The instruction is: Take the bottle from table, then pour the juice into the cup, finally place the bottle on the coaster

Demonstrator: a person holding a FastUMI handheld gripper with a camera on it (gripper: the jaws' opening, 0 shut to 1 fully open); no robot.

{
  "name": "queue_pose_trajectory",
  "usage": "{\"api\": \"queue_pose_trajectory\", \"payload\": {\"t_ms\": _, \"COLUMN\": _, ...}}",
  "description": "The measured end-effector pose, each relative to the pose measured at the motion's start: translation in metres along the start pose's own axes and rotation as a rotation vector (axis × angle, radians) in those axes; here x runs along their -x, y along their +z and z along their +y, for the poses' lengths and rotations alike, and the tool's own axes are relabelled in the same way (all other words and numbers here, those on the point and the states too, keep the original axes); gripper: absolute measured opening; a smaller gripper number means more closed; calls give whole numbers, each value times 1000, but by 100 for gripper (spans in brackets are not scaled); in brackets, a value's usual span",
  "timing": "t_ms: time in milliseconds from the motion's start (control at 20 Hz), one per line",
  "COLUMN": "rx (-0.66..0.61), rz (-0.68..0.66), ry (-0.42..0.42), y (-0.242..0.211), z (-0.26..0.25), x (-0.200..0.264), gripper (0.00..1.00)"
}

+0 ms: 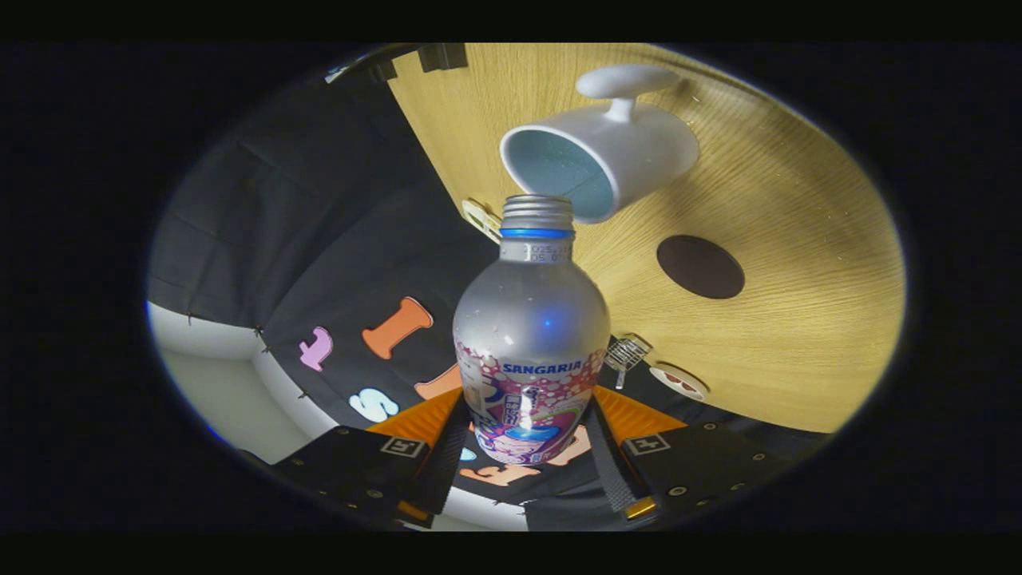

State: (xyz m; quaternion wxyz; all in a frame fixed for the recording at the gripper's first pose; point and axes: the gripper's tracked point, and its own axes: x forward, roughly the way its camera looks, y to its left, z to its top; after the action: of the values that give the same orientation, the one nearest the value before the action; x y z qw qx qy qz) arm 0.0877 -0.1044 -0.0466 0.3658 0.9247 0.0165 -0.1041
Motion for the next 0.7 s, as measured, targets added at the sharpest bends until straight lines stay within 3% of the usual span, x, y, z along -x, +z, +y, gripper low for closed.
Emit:
{"api": "queue_pose_trajectory", "payload": {"t_ms": 150, "rx": 14, "rz": -10, "ry": -8, "y": 0, "z": -3, "x": -2, "gripper": 75}}
{"api": "queue_pose_trajectory", "payload": {"t_ms": 400, "rx": 211, "rz": -45, "ry": -84, "y": 5, "z": -25, "x": -8, "gripper": 75}}
{"api": "queue_pose_trajectory", "payload": {"t_ms": 550, "rx": 422, "rz": -75, "ry": -134, "y": 13, "z": -42, "x": -15, "gripper": 75}}
{"api": "queue_pose_trajectory", "payload": {"t_ms": 700, "rx": 723, "rz": -65, "ry": -191, "y": 6, "z": -61, "x": -25, "gripper": 75}}
